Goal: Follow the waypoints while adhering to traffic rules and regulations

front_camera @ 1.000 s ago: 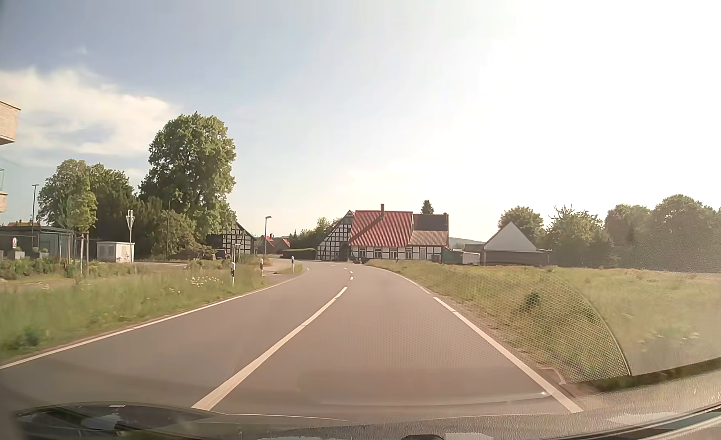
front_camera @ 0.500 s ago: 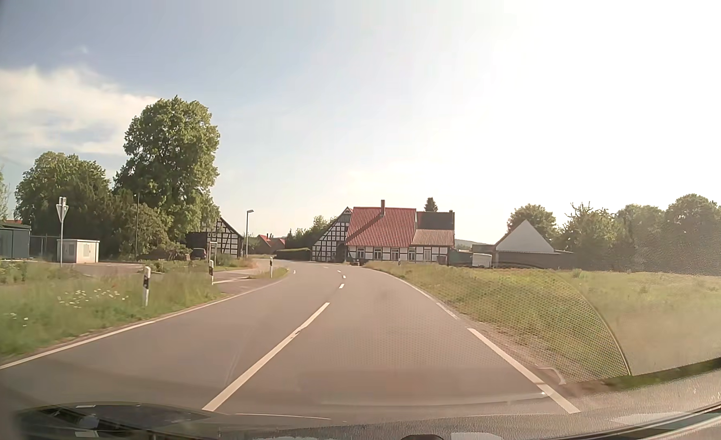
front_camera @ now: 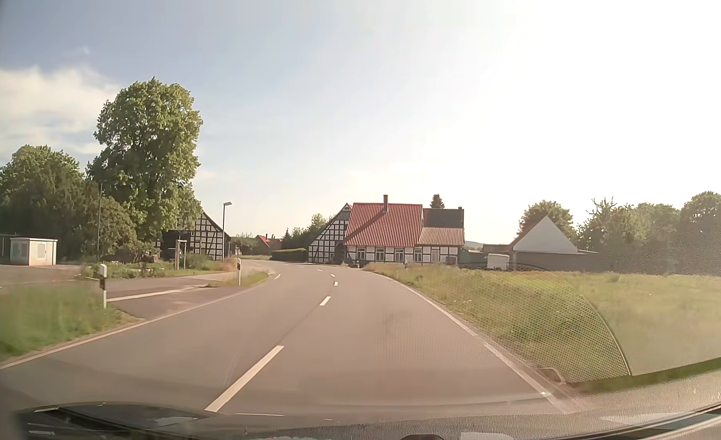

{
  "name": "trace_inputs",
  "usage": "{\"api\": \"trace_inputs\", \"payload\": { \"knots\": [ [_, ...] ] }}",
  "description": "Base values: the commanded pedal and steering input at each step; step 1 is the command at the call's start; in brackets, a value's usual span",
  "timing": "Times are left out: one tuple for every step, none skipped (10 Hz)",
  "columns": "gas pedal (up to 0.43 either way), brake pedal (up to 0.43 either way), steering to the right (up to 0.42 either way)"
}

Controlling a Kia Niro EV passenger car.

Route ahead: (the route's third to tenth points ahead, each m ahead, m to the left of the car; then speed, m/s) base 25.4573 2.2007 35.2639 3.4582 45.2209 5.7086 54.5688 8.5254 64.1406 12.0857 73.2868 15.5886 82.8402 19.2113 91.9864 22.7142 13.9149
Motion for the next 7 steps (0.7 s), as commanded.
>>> {"api": "trace_inputs", "payload": {
  "knots": [
    [0.169,0.000,-0.009],
    [0.157,0.000,-0.010],
    [0.157,0.000,-0.012],
    [0.157,0.000,-0.016],
    [0.157,0.000,-0.019],
    [0.157,0.000,-0.020],
    [0.157,0.000,-0.020]
  ]
}}
